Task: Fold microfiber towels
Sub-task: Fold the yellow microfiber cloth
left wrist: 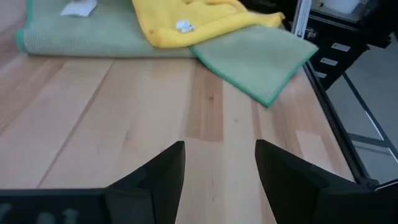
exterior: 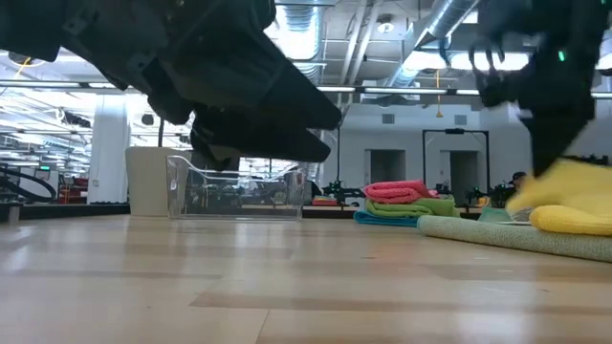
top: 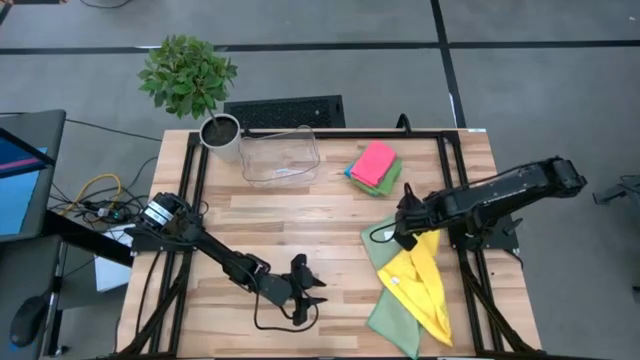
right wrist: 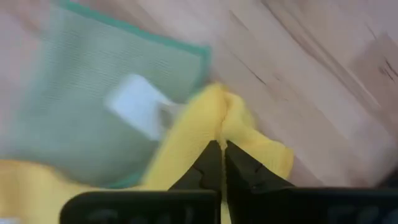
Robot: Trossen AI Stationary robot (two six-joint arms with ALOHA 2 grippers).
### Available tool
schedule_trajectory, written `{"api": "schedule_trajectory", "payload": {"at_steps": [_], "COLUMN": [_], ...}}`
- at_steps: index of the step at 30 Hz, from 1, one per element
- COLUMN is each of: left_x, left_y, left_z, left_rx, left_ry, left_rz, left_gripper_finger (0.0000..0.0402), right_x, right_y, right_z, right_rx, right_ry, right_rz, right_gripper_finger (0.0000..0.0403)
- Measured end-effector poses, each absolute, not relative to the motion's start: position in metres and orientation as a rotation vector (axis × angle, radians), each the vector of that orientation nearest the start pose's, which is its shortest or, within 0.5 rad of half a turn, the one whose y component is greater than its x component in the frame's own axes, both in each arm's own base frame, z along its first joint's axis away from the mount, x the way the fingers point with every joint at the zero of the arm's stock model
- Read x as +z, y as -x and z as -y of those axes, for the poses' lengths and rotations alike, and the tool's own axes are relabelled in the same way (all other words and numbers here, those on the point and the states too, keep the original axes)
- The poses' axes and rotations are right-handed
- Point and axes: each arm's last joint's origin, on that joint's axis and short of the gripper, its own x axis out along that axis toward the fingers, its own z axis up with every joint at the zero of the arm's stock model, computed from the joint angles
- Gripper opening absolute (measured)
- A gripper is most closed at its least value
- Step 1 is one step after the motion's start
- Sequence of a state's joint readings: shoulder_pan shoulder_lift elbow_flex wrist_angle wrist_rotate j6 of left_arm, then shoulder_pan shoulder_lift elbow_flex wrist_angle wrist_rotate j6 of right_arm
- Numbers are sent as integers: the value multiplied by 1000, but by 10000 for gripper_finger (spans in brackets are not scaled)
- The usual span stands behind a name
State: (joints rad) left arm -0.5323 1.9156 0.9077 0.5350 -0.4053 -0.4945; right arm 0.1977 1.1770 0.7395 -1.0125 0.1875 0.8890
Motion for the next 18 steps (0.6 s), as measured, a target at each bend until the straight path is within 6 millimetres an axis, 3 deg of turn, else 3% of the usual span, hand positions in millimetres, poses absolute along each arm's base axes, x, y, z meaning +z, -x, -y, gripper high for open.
{"api": "schedule_trajectory", "payload": {"at_steps": [4, 8, 12, 18], "left_x": [148, 165, 173, 176], "left_y": [-328, -325, -327, -332], "left_z": [182, 181, 177, 169], "left_rx": [-56, -80, -78, -49], "left_ry": [218, 175, 135, 82], "left_rz": [-391, -344, -300, -266], "left_gripper_finger": [188, 188, 191, 219], "right_x": [230, 245, 241, 218], "right_y": [-190, -203, -212, -234], "right_z": [-45, -69, -89, -109], "right_rx": [-515, -360, -285, -237], "right_ry": [-450, -467, -459, -415], "right_rz": [-1187, -1060, -1008, -1008], "right_gripper_finger": [12, 23, 15, 22]}}
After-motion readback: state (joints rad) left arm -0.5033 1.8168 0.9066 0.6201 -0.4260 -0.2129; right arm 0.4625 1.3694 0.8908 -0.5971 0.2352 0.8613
